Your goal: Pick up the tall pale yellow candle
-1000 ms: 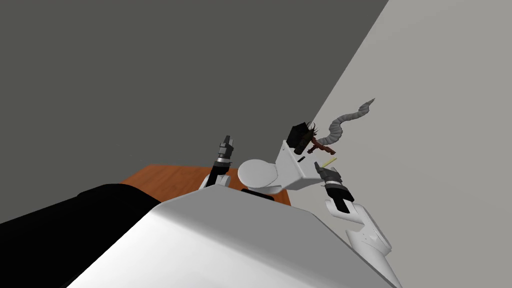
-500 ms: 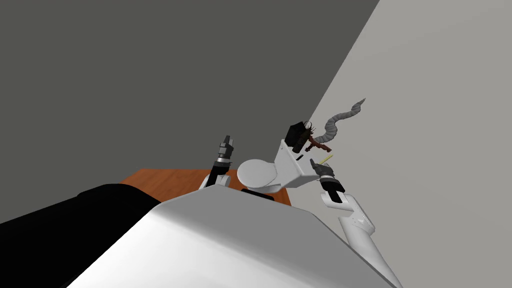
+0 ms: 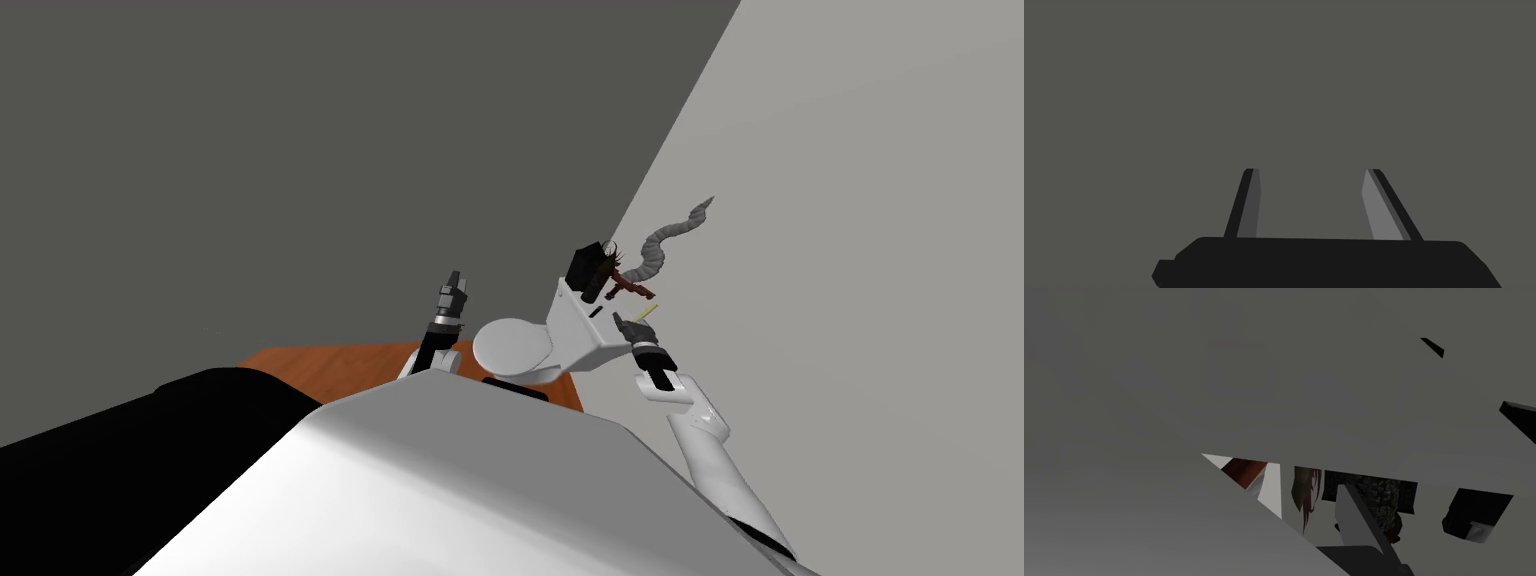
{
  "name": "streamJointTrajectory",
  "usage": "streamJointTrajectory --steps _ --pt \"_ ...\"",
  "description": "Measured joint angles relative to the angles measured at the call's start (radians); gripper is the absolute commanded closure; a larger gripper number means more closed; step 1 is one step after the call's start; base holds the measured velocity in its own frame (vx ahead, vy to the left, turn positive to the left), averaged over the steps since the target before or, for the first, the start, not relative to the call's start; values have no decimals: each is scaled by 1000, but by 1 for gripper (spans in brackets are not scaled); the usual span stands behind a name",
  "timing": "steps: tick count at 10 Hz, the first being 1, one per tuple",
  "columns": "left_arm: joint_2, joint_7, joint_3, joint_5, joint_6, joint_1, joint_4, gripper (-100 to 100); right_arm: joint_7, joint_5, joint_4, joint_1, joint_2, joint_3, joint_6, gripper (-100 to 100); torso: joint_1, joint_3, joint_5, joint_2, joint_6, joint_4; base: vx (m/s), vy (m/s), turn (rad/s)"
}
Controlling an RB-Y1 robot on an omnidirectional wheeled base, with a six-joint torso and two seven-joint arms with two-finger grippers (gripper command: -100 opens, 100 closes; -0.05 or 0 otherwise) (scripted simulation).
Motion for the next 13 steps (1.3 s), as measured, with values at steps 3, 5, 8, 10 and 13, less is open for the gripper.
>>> streamJointTrajectory --steps 3,5,8,10,13 --pt "0 0 0 0 0 0 0 0 15 -32 92 -83 -30 48 -41 -100 1 0 1 0 0 0 -10 39 -125" --pt "0 0 0 0 0 0 0 0 24 -47 140 -127 -42 74 -53 -100 0 0 0 0 0 0 -11 42 -124" --pt "0 0 0 0 0 0 0 0 35 -57 232 -194 -51 90 -80 -100 -2 0 0 -1 0 0 -6 18 -63" --pt "0 0 0 0 0 0 0 0 45 -79 304 -253 -72 119 -112 -100 1 0 0 0 0 0 -22 55 -156" --pt "0 0 0 0 0 0 0 0 57 -104 389 -331 -96 163 -133 -100 -1 0 0 0 0 0 -7 17 -50"
